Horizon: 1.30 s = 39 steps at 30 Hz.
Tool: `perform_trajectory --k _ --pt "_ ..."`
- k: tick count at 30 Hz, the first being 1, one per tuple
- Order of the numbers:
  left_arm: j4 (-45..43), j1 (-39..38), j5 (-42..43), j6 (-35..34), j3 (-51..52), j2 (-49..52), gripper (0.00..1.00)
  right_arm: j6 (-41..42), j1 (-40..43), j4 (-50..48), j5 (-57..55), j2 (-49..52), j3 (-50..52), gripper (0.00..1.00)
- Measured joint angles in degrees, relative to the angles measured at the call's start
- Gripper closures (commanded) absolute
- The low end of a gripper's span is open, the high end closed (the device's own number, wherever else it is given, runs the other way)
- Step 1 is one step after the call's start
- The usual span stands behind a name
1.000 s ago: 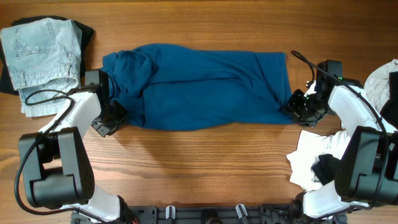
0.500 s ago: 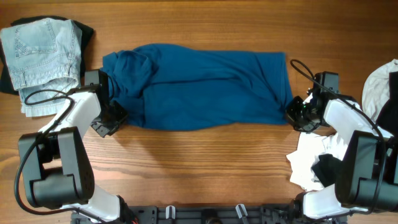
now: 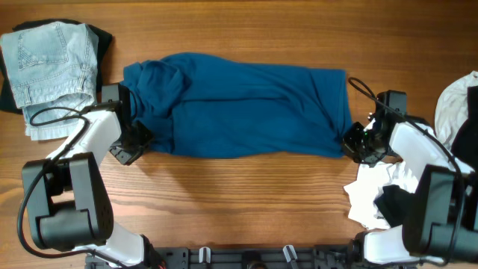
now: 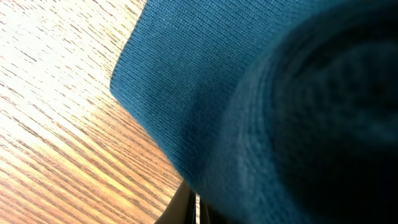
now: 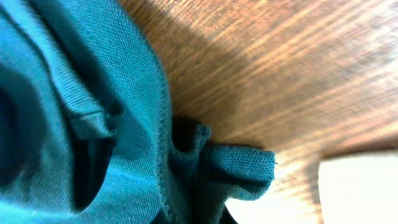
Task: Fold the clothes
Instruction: 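Grasp the teal strip's left and right ends with both grippers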
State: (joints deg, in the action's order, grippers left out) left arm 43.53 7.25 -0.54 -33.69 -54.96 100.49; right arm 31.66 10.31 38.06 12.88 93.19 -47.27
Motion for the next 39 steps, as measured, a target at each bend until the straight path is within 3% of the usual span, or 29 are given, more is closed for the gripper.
perform_trajectory --k 4,5,7,9,10,15,17,18,19,20,22,23,25,26,27,28,30,31,39 --pt "0.1 0.0 0.2 0.0 0.0 0.0 0.94 0.0 0.0 0.0 -0.5 -2.8 0.0 0.96" --pt "0.1 0.0 0.4 0.0 0.0 0.0 0.54 0.0 0.0 0.0 -0.6 -3.0 0.0 0.96" --pt "0.0 -0.2 0.5 0.4 0.0 0.0 0.30 -0.1 0.0 -0.3 -0.7 -3.0 0.0 0.96" --pt "-1.5 -0.8 2.1 0.2 -0.1 0.0 0.25 -0.3 0.0 -0.9 -0.9 -3.0 0.0 0.95" --pt "-2.4 -1.3 3.1 0.1 -0.2 -0.2 0.16 -0.4 0.0 -1.0 -1.0 -3.0 0.0 0.95" --pt "-7.0 -1.6 6.5 0.0 -0.1 -0.7 0.10 -0.9 0.0 -1.3 -1.2 -3.0 0.0 0.96" --pt "-7.2 -1.6 6.9 0.0 -0.1 -0.7 0.16 -0.9 0.0 -1.3 -1.4 -3.0 0.0 0.96" --pt "-7.3 -1.6 7.0 0.0 -0.1 -0.7 0.25 -1.0 0.0 -1.3 -1.4 -3.0 0.0 0.96" --pt "-7.3 -1.6 7.0 0.0 -0.1 -0.7 0.41 -1.1 0.0 -1.3 -1.4 -3.0 0.0 0.95" --pt "-7.6 -1.6 7.1 -0.2 -0.1 -0.7 0.43 -1.1 0.0 -1.3 -1.4 -3.0 0.0 0.96" --pt "-9.1 -1.6 8.0 0.2 0.1 -0.5 0.32 -1.1 0.0 -1.4 -1.4 -3.0 0.0 0.95" --pt "-10.1 -1.6 8.6 0.1 0.2 -0.4 0.36 -1.1 0.0 -1.5 -1.4 -3.0 0.0 0.96" --pt "-12.6 -1.6 9.2 0.1 0.3 -0.4 0.25 -1.1 0.0 -1.4 -1.4 -3.0 0.0 0.96" --pt "-14.7 -1.6 9.2 0.2 0.4 -0.3 0.36 -1.1 0.0 -1.3 -1.4 -3.0 0.0 0.96" --pt "-15.5 -1.6 9.4 0.1 0.4 -0.3 0.58 -1.1 0.0 -1.2 -1.4 -3.0 0.0 0.96" --pt "-16.0 -1.6 9.1 -0.2 0.4 -0.3 0.73 -1.1 0.0 -0.8 -1.4 -3.0 0.0 0.96" --pt "-16.3 -1.6 8.1 0.2 0.5 0.3 0.84 -1.1 0.0 -0.4 -1.4 -3.0 0.1 0.96" --pt "-16.4 -1.6 7.8 0.4 0.6 0.6 0.96 -1.1 0.0 -0.1 -1.4 -3.0 0.1 0.96" --pt "-16.3 -1.6 6.4 0.4 0.6 0.8 0.96 -1.1 0.0 0.2 -1.1 -3.0 0.0 0.96"
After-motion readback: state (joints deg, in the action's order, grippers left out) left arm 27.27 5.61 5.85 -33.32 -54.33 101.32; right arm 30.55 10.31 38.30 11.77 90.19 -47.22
